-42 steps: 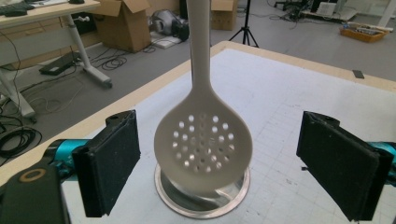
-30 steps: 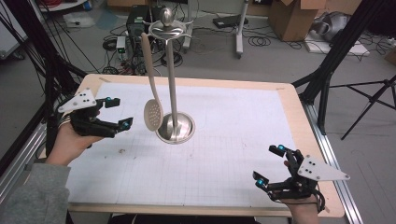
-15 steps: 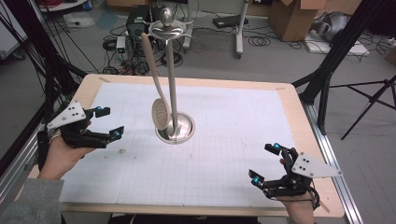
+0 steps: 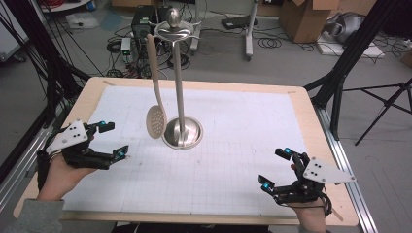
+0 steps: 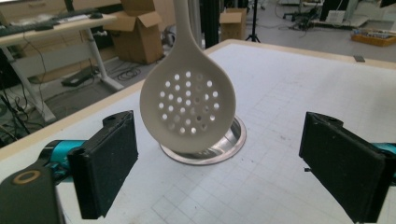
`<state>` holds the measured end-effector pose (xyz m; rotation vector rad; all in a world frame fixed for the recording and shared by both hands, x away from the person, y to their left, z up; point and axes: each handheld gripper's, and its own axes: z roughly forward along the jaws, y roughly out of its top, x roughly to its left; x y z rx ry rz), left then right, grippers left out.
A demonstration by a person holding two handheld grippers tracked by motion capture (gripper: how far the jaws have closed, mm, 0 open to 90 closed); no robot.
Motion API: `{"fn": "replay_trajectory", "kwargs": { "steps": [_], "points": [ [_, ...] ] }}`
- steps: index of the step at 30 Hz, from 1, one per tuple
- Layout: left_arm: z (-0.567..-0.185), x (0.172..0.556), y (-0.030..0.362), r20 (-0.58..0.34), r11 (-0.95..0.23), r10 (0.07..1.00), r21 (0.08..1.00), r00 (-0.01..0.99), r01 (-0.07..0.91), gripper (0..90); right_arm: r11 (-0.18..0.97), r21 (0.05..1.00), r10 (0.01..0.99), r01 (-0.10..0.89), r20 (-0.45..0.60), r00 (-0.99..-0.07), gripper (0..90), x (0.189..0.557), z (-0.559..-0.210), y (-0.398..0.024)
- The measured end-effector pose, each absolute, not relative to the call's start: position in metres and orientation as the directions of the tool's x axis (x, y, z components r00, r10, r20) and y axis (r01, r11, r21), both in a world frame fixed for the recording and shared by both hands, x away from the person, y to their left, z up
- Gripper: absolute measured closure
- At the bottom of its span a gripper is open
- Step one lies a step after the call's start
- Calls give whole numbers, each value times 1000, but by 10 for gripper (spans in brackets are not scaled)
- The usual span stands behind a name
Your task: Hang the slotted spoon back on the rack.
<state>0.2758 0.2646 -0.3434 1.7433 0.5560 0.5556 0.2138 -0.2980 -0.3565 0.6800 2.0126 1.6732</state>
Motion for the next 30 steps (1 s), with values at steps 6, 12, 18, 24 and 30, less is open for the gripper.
{"fn": "replay_trajectory", "kwargs": {
  "steps": [6, 12, 18, 24, 30],
  "points": [
    [-345, 266, 274, 75, -185, 646, 981, 759, 61, 117, 152, 984, 613, 95, -19, -790, 47, 217, -357, -296],
    [-353, 257, 282, 69, -179, 658, 982, 750, 66, 117, 156, 983, 611, 95, -21, -792, 47, 219, -358, -294],
    [-358, 247, 291, 73, -146, 668, 989, 741, 35, 117, 161, 982, 605, 96, -21, -796, 47, 223, -358, -291],
    [-362, 240, 297, 63, -126, 685, 992, 726, 33, 115, 166, 981, 599, 102, -18, -801, 47, 226, -359, -288],
    [-364, 234, 302, 66, -130, 700, 991, 711, 37, 115, 168, 981, 599, 99, -21, -800, 47, 226, -359, -287]
  ]
}}
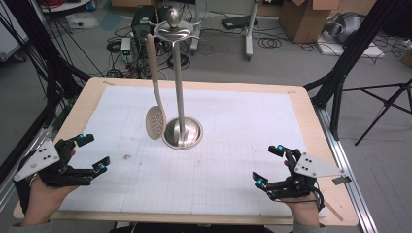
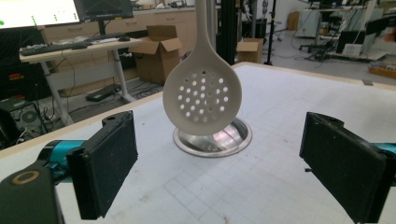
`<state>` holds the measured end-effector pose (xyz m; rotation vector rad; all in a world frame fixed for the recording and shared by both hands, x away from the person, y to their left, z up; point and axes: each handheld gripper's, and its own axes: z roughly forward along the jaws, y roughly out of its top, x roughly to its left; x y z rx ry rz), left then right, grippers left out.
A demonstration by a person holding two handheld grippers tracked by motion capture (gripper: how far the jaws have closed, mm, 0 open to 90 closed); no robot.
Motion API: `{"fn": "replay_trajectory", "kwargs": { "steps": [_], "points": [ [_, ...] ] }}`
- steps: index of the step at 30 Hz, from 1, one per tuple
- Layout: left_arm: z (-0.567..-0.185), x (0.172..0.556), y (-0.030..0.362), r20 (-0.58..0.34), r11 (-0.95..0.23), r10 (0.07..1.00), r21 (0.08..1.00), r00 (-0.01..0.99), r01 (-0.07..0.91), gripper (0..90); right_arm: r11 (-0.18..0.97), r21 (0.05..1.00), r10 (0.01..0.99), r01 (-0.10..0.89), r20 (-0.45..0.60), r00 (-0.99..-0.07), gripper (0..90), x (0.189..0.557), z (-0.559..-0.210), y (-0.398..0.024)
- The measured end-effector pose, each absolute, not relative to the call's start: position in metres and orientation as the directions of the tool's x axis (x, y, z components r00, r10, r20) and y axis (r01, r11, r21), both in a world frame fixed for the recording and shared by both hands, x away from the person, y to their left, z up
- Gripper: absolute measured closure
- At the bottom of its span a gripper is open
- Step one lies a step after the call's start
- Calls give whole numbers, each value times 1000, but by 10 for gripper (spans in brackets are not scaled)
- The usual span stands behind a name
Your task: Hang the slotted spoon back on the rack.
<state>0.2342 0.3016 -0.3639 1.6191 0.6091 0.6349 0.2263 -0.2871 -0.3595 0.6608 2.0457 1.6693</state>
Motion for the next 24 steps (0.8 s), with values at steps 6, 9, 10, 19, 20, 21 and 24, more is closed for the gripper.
{"fn": "replay_trajectory", "kwargs": {
  "steps": [6, 9, 10, 19, 20, 21, 24],
  "points": [
    [-367, 227, 309, 58, -120, 712, 992, 700, 41, 115, 161, 981, 609, 104, -16, -793, 47, 225, -360, -292],
    [-369, 223, 312, 59, -121, 726, 992, 685, 42, 115, 158, 982, 614, 108, -12, -789, 47, 226, -361, -293],
    [-370, 222, 313, 55, -117, 731, 992, 681, 45, 115, 156, 982, 616, 109, -11, -787, 47, 226, -361, -293],
    [-375, 214, 318, 47, -112, 745, 992, 665, 56, 115, 151, 983, 625, 109, -10, -781, 47, 227, -363, -296],
    [-375, 214, 319, 50, -116, 747, 992, 662, 57, 115, 151, 983, 625, 108, -11, -780, 47, 228, -363, -296],
    [-374, 213, 319, 54, -119, 751, 991, 658, 56, 115, 152, 982, 627, 111, -9, -779, 47, 227, -363, -296],
    [-375, 212, 320, 50, -116, 754, 992, 654, 58, 115, 149, 983, 632, 107, -11, -775, 47, 227, -364, -298]
  ]
}}
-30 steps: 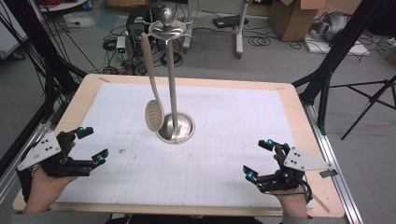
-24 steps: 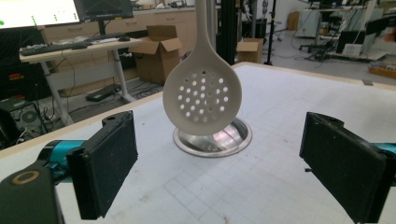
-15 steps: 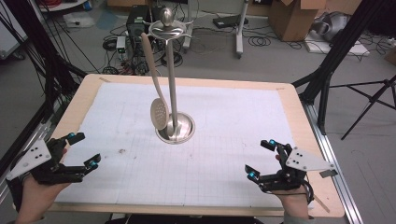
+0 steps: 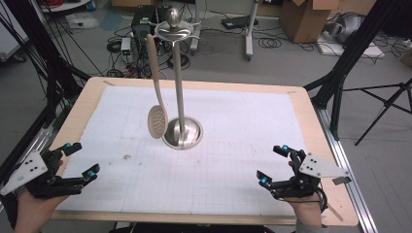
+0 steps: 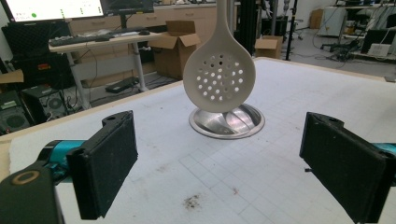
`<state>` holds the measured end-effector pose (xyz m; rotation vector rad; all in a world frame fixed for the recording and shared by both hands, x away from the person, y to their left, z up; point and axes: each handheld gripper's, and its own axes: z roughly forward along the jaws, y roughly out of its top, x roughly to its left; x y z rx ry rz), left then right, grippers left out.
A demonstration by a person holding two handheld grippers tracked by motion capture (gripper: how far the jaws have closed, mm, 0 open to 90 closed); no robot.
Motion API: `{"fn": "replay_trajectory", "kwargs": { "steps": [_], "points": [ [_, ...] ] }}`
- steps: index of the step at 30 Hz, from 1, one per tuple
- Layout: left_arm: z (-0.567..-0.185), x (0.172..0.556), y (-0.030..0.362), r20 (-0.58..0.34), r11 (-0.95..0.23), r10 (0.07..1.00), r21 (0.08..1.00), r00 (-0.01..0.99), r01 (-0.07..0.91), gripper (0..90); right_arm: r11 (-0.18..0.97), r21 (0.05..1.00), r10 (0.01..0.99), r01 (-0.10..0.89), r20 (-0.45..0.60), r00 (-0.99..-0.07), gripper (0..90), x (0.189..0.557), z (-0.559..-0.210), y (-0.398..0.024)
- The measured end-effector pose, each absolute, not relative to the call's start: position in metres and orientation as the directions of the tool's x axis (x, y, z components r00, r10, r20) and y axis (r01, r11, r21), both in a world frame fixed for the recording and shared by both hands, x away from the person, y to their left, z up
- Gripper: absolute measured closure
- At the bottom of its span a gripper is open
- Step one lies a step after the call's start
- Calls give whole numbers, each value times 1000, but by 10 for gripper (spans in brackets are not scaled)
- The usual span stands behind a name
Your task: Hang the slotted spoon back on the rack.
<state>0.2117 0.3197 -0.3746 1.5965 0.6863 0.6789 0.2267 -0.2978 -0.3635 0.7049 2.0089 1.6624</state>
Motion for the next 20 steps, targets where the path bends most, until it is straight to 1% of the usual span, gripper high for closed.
{"fn": "replay_trajectory", "kwargs": {
  "steps": [11, 20],
  "points": [
    [-385, 204, 330, 22, -100, 784, 991, 620, 91, 115, 129, 986, 693, 103, -15, -721, 47, 224, -366, -313],
    [-393, 208, 335, 4, -94, 802, 988, 598, 119, 115, 88, 989, 734, 116, 14, -679, 47, 223, -372, -325]
  ]
}}
